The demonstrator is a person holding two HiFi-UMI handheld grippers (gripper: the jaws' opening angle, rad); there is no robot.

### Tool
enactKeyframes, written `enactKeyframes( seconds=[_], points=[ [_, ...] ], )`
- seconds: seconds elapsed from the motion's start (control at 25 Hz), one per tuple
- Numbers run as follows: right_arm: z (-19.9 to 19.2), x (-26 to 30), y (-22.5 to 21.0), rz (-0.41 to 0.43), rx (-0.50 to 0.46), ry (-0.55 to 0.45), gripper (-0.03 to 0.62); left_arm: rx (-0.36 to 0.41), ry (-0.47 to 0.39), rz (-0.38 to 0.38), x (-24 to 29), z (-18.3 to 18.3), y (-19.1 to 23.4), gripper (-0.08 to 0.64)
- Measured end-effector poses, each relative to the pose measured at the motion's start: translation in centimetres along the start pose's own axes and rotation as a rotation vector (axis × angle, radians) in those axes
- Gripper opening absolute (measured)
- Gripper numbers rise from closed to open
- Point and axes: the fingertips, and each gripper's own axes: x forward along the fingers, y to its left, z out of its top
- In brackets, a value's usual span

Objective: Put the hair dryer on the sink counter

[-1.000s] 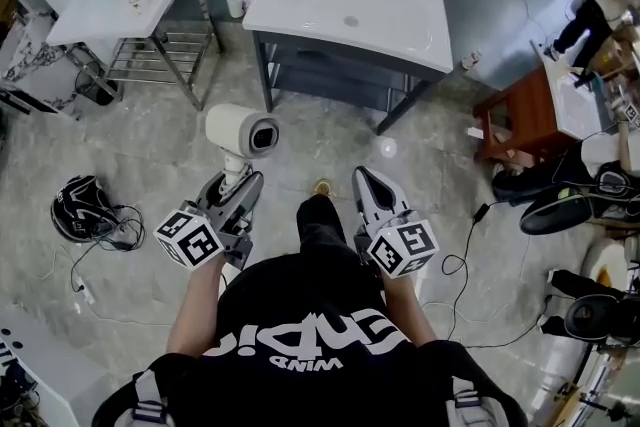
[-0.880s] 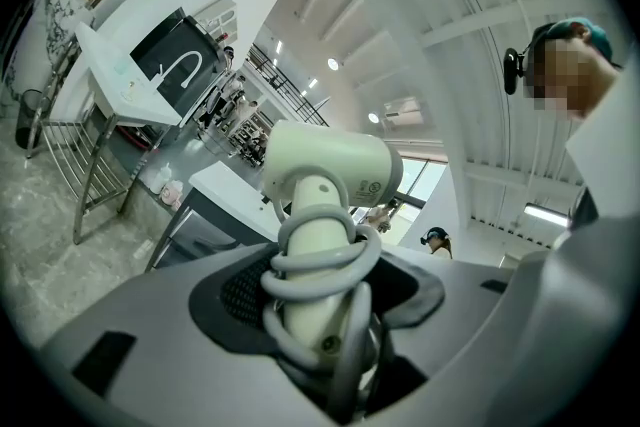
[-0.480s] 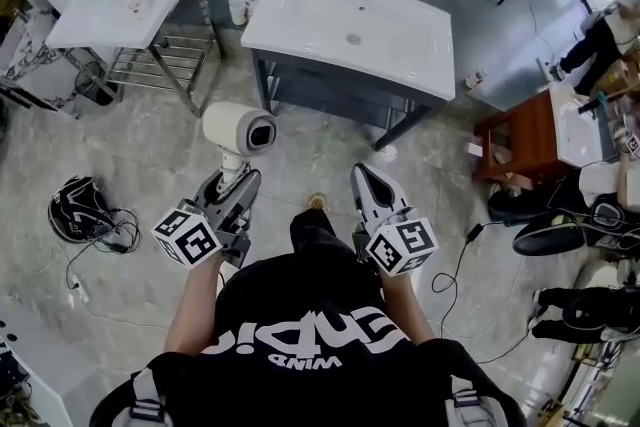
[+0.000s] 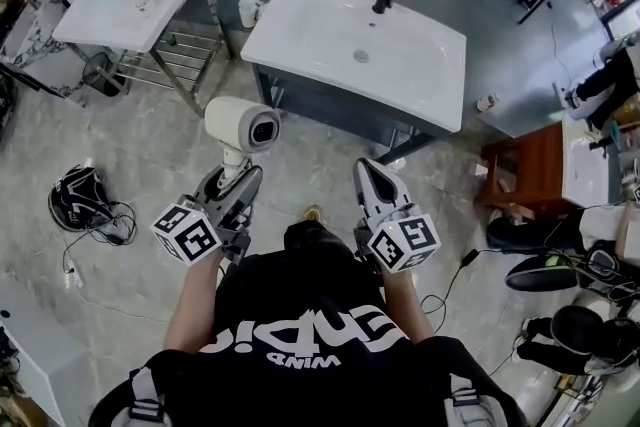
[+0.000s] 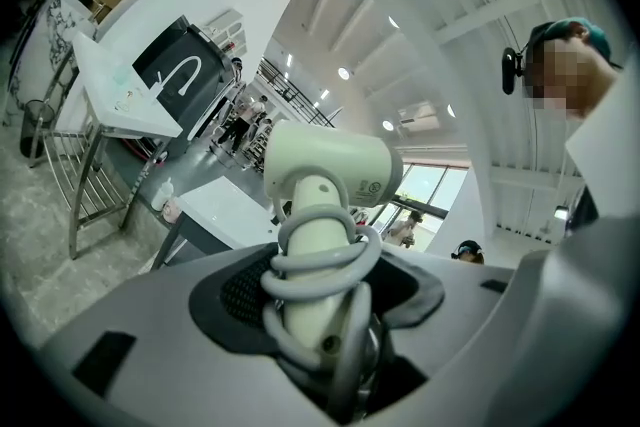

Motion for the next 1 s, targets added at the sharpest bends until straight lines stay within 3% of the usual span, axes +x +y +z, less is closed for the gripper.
enactKeyframes(
  seconds=[0.4, 1.0],
  points=[
    [1.8, 3.6, -5.9, 0.065, -0.009, 0.016, 0.018, 0.001, -0.078, 0.063, 5.5, 1.6, 0.6, 0.267],
    [1.9, 6.5, -8.6, 0.096, -0.01, 0.031, 0.018, 0.007, -0.09, 0.104, 8.5, 2.5, 2.6, 0.267]
  ],
)
